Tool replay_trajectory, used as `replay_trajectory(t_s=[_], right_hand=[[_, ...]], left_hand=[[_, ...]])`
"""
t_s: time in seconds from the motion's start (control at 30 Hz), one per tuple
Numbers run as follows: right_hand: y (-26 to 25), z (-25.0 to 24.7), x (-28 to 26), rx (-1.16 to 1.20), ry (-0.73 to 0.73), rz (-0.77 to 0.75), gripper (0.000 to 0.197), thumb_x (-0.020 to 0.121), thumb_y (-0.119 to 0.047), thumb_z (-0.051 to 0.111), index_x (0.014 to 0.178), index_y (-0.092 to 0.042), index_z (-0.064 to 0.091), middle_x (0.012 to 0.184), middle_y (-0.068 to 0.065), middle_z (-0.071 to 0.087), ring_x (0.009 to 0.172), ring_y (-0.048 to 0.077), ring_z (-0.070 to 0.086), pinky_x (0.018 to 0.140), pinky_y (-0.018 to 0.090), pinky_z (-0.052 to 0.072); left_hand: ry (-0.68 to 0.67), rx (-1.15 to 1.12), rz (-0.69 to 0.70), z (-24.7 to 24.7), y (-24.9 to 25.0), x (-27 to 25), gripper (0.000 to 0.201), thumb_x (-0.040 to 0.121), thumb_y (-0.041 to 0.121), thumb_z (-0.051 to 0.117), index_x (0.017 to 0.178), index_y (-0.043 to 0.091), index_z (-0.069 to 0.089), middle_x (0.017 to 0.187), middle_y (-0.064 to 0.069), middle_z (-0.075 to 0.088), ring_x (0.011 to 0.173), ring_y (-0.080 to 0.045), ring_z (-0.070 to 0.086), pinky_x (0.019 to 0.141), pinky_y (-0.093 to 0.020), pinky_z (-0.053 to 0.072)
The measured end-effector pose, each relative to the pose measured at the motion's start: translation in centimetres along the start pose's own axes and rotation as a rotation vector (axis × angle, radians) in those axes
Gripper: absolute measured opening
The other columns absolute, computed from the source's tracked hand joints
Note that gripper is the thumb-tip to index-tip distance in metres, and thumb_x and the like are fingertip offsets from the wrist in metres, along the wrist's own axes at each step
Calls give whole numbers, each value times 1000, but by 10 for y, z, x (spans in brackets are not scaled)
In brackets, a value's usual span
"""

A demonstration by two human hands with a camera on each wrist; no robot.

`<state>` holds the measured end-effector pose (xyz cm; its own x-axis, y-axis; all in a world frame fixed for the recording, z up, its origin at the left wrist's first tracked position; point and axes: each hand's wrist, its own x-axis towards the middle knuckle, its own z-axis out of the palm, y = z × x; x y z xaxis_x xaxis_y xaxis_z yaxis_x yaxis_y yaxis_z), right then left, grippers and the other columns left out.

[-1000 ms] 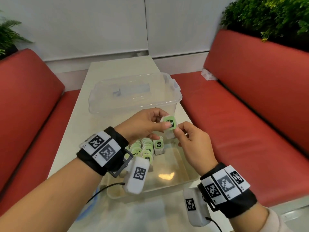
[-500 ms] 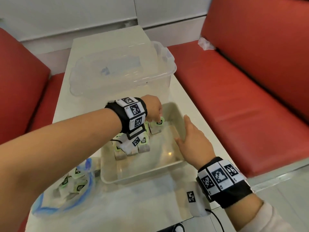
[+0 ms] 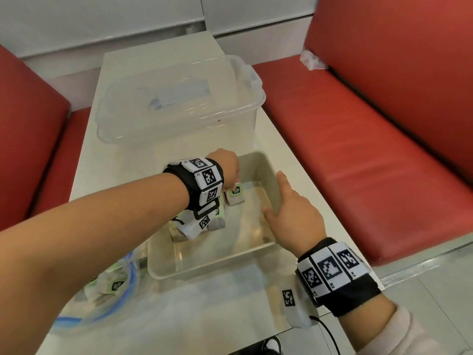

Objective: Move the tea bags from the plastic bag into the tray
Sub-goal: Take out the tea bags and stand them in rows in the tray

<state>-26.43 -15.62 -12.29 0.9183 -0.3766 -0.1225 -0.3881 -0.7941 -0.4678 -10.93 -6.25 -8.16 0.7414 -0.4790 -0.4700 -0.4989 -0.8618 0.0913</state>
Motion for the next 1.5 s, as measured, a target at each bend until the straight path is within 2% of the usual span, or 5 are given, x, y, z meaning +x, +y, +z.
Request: replay_trajectory(t_s=[0.53,0.8,0.97,1.1,1.5], right_hand=[[-4,-9,-3,-18,3,-33,79,88,-45,52,149,-20,9,146,2,38,123,29,45,95,41,39],[-76,-4,-18,167,204,-561,34,83,-26,61,116,-20,60,109,-1,65,101,23,56,85,36,45],[-139,29,-65,262,-122,-908,21,85,-18,53,101,-22,66,97,-6,68,73,-1,52,70,20,42],[-159,69,-92,-97,-476,-987,33,92,-21,48,125,-15,50,127,5,52,108,27,56,88,37,46],[-166,81,-93,-211,-503,-930,33,93,-22,49,123,-9,44,119,13,53,104,31,56,79,34,43]], left_hand=[[298,-140,42,-30,-35,-44,21,78,15,70,99,18,69,98,2,68,89,-15,60,74,-24,44],[474,-600,-210,-24,-138,-174,17,78,10,67,84,26,68,83,4,71,74,-18,68,69,-37,60],[471,-766,-365,33,-169,-219,24,78,-1,61,76,22,65,76,1,67,68,-14,64,59,-21,57],[225,-450,-403,78,-169,-215,31,81,0,54,97,20,71,101,2,69,95,-16,65,79,-18,48],[306,-113,-444,122,-173,-173,23,92,23,50,108,21,66,106,-7,68,96,-25,62,81,-32,46]])
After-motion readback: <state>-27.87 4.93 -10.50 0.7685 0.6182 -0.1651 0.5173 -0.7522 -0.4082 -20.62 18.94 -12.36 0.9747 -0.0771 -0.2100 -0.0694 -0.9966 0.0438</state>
